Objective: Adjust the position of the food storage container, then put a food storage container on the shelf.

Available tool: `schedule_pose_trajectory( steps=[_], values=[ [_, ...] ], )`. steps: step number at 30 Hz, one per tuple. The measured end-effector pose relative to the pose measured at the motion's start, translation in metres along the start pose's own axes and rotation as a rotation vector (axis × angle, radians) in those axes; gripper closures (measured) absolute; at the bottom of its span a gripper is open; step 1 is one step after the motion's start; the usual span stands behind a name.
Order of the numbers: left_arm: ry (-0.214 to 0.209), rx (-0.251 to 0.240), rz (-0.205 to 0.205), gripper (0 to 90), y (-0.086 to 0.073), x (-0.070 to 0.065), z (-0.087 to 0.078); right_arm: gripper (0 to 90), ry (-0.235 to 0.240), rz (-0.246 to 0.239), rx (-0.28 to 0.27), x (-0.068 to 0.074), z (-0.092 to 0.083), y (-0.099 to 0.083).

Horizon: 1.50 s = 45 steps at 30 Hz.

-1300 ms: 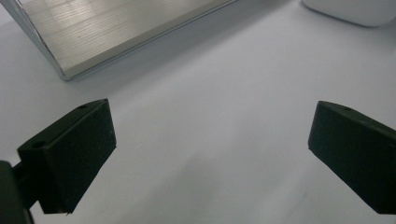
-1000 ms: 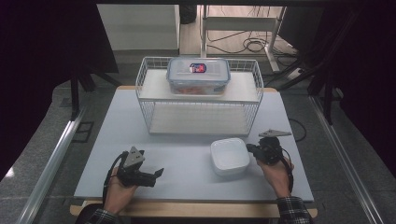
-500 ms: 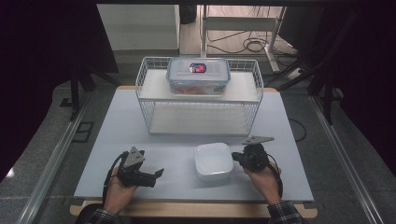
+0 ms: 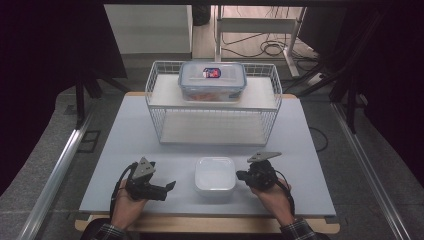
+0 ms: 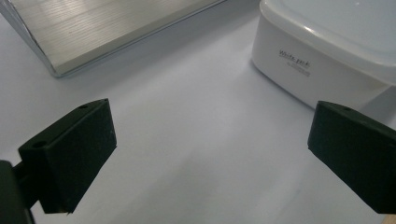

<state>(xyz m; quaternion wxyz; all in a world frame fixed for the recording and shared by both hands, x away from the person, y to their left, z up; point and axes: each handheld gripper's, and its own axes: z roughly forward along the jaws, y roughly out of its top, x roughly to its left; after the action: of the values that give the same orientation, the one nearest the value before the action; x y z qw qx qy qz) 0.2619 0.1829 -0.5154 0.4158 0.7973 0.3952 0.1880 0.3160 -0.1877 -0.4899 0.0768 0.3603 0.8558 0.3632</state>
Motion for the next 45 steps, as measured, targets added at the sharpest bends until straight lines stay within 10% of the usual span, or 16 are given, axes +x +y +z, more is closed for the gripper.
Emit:
schedule_pose_trajectory(
  steps=[8,30,45],
  values=[
    [-0.009,0.008,-0.003,1.0,0.0,0.0,0.0,80.3,-0.012,-0.013,-0.009,0.001,0.0,-0.001],
    [-0.008,0.023,-0.009,1.2,-0.002,0.003,0.0,18.5,-0.051,-0.067,-0.085,-0.011,-0.017,-0.014],
    [-0.024,0.033,-0.026,2.6,0.005,0.0,-0.003,7.2,-0.037,-0.049,-0.141,-0.01,-0.021,-0.011]
  ],
)
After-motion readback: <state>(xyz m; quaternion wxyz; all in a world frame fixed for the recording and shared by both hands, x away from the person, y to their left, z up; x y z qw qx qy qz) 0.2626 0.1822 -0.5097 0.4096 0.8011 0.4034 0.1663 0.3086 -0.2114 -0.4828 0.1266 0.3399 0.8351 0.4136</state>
